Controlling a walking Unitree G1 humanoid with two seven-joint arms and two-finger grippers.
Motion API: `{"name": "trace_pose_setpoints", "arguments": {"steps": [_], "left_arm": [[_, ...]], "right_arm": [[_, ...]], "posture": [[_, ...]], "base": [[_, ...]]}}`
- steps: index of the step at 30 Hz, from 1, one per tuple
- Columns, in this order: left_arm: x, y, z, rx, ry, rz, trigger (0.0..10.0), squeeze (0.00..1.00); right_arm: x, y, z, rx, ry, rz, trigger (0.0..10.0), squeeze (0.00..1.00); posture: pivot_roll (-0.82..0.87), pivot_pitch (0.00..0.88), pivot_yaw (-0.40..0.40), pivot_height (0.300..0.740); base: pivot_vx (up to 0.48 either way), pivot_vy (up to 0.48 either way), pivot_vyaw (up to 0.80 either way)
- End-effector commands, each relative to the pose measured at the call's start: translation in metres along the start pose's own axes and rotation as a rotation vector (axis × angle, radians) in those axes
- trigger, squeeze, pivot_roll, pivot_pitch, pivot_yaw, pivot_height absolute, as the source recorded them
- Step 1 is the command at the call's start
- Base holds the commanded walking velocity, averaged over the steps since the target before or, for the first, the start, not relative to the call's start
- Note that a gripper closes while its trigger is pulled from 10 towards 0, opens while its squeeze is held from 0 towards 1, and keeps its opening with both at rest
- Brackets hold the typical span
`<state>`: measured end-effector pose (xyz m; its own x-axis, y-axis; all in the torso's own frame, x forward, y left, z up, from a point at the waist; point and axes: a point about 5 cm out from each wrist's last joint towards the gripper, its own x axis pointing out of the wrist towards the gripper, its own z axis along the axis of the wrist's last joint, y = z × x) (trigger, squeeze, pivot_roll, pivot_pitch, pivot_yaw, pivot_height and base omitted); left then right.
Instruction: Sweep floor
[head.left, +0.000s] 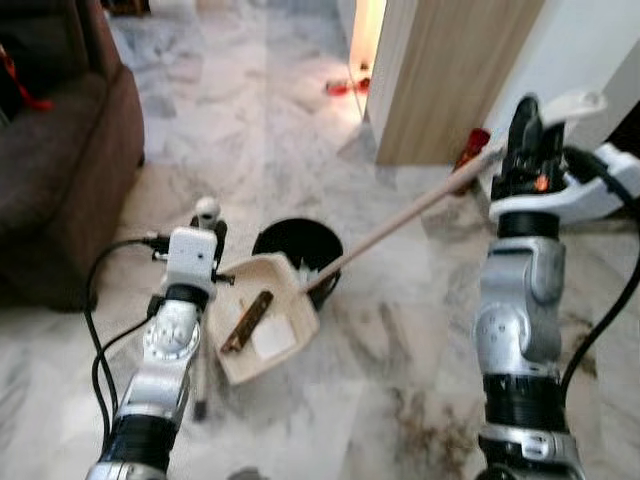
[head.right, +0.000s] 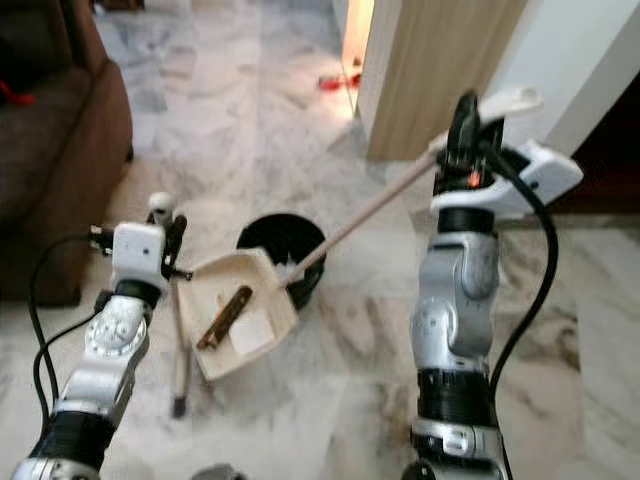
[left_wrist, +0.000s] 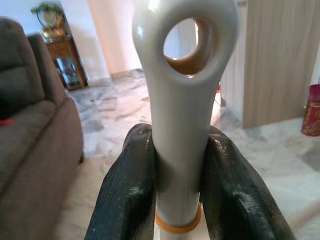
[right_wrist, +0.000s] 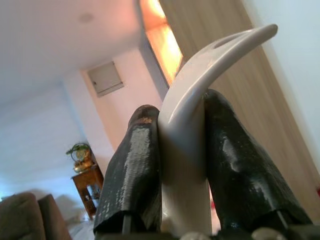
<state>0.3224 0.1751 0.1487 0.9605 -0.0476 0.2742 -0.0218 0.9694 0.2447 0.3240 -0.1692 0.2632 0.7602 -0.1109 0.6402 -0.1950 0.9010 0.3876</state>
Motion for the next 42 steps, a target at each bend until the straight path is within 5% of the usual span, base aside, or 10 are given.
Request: {"name": "trace_pose_setpoints", "arguments": {"steps": [1, 34, 42], "left_arm": [[0.0037, 0.0016, 0.0109, 0.029, -0.056, -0.001, 10.0, 0.00], [0.0039, 0.0030, 0.0109, 0.027, -0.059, 0.006, 10.0, 0.00], [0.0030, 0.0035, 0.0103, 0.017, -0.053, 0.006, 10.0, 0.00]], "right_arm": [[0.0057, 0.0090, 0.0160, 0.028, -0.076, 0.026, 10.0, 0.00], [0.0098, 0.0148, 0.0218, 0.065, -0.079, 0.042, 10.0, 0.00], [0.0102, 0.0149, 0.0201, 0.067, -0.068, 0.043, 10.0, 0.00]], "posture": [[0.21, 0.129, -0.073, 0.740], [0.22, 0.117, -0.079, 0.740], [0.22, 0.127, -0.081, 0.740]], "base": [[0.326, 0.000, 0.00], [0.326, 0.000, 0.00], [0.000, 0.000, 0.00]]}}
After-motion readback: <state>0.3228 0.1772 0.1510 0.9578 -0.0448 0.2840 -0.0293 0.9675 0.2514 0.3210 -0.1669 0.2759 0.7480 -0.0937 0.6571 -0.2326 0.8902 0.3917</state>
